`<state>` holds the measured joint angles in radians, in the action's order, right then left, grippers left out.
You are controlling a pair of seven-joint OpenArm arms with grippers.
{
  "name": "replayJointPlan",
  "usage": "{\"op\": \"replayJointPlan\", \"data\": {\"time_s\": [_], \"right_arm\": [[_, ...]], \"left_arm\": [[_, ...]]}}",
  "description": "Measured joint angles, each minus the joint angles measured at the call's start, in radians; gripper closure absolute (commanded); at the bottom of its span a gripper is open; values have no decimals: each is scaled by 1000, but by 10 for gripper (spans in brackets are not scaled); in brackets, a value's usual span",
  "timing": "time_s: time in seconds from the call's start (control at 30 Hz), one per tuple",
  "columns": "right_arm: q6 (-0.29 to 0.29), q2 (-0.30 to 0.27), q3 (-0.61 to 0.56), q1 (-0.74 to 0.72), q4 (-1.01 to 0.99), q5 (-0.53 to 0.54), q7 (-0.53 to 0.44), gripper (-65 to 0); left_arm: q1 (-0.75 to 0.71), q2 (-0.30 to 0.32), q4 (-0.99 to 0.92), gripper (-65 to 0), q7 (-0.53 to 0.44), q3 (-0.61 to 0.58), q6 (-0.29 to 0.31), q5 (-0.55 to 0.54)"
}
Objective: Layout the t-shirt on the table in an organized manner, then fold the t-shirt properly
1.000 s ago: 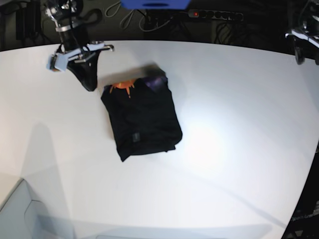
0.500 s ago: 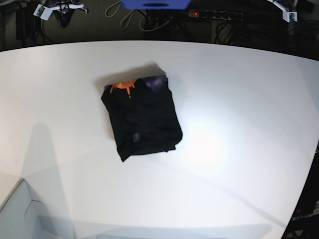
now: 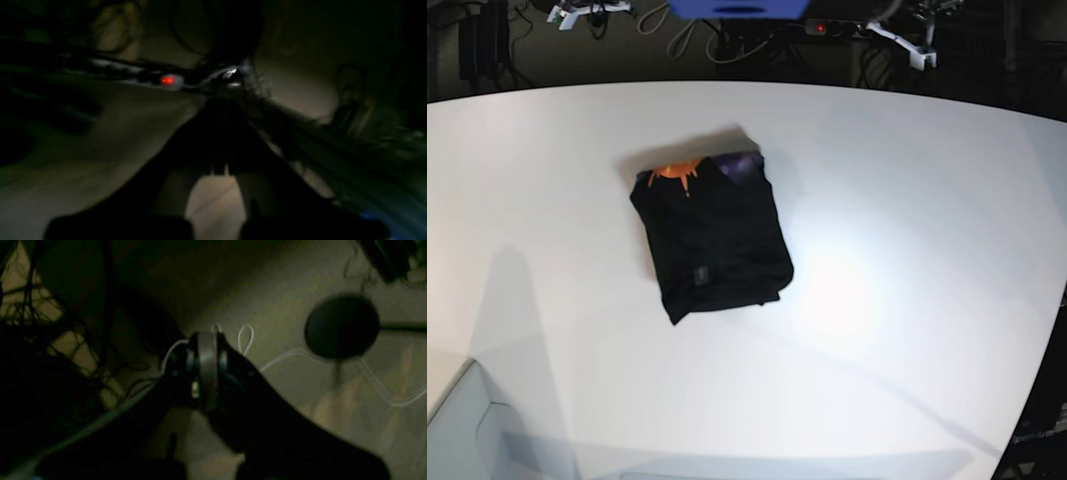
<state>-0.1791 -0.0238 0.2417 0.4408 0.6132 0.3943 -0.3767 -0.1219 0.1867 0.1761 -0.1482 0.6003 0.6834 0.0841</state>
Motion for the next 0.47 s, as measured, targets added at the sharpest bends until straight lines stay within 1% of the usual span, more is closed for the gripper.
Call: {"op": "replayJointPlan", "data": {"time_s": [0.03, 0.07, 0.1, 0.13, 0.17, 0.2, 0.23, 0.27, 0.33, 0.37, 0.4, 0.43, 0.47], "right_arm": [[8, -4, -16, -27, -85, -28, -59, 0], [11, -3, -29, -53, -179, -58, -137, 0], [11, -1, -39, -83, -283, -90, -213, 0], [13, 3, -42, -114, -383, -117, -263, 0], [13, 5, -42, -141, -479, -136, -320, 0], [34, 7, -42, -163, -551, -153, -358, 0], [91, 8, -42, -178, -592, -175, -377, 0], [169, 11, -42, -183, -601, -188, -391, 0], [324, 13, -42, -186, -589, -243, -402, 0], [390, 14, -42, -190, -585, -267, -399, 0], [453, 17, -42, -194, -585, -307, -384, 0], [482, 20, -42, -196, -585, -337, -378, 0], [496, 24, -42, -196, -585, -375, -378, 0]], "left_arm": [[26, -2, -68, 0, -63, -1, 0, 21], [42, -6, -111, 0, -126, -2, 1, 37], [48, -16, -120, 0, -175, -5, -32, 69], [48, -31, -108, 0, -185, -13, -93, 99], [48, -46, -91, 0, -162, -27, -160, 148], [47, -60, -74, 0, -131, -43, -221, 193], [45, -75, -57, 0, -109, -56, -296, 225], [45, -90, -51, 0, -108, -64, -371, 243], [47, -102, -49, 0, -111, -93, -481, 279], [48, -108, -49, 0, -108, -102, -528, 280], [49, -113, -49, 0, -106, -115, -551, 285], [51, -116, -50, 0, -106, -128, -550, 287], [53, -121, -50, 0, -106, -141, -549, 286]]}}
